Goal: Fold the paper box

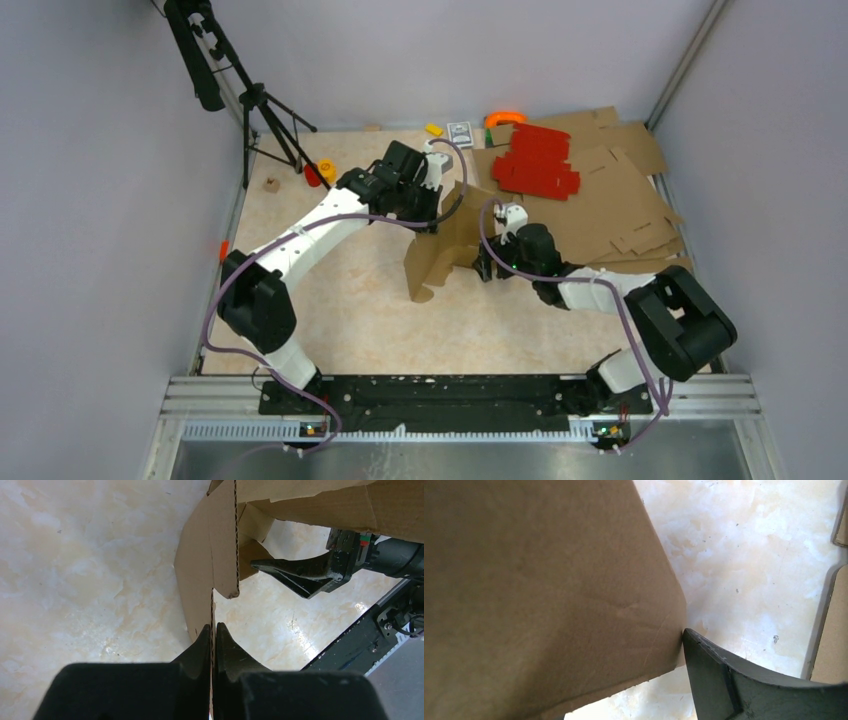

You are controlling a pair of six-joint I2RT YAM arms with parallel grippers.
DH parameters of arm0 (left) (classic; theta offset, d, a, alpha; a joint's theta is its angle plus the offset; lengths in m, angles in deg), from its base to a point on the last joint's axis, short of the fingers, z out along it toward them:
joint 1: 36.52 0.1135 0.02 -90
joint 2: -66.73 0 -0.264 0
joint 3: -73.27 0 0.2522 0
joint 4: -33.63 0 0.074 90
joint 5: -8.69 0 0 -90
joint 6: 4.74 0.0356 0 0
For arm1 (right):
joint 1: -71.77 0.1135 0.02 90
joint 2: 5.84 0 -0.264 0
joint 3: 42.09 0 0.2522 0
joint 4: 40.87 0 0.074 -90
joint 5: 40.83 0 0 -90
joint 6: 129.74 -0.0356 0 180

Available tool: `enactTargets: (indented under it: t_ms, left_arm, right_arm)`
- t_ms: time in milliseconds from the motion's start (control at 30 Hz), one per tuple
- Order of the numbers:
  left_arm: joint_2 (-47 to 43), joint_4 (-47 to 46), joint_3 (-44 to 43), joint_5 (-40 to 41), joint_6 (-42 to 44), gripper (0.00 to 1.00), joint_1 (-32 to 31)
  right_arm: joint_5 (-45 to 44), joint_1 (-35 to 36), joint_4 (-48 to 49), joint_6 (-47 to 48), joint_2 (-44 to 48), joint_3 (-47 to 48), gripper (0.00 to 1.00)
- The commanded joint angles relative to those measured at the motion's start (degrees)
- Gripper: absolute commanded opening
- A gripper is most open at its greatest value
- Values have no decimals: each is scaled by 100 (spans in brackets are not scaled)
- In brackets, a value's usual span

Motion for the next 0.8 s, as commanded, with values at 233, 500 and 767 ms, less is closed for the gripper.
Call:
enactTargets:
  t_ms: [233, 500, 767]
  left_arm:
    - [-80, -217, 26, -594, -116, 4, -71]
    - [-71, -179, -5, -774, -153, 4, -58]
    - [-183, -74, -132, -1268, -228, 4, 310]
  right_arm:
    - [-501, 521, -661, 380, -126, 207, 81]
    - [-914, 667, -865, 538, -302, 342, 82]
    - [-1184, 824, -865, 636, -295, 326, 82]
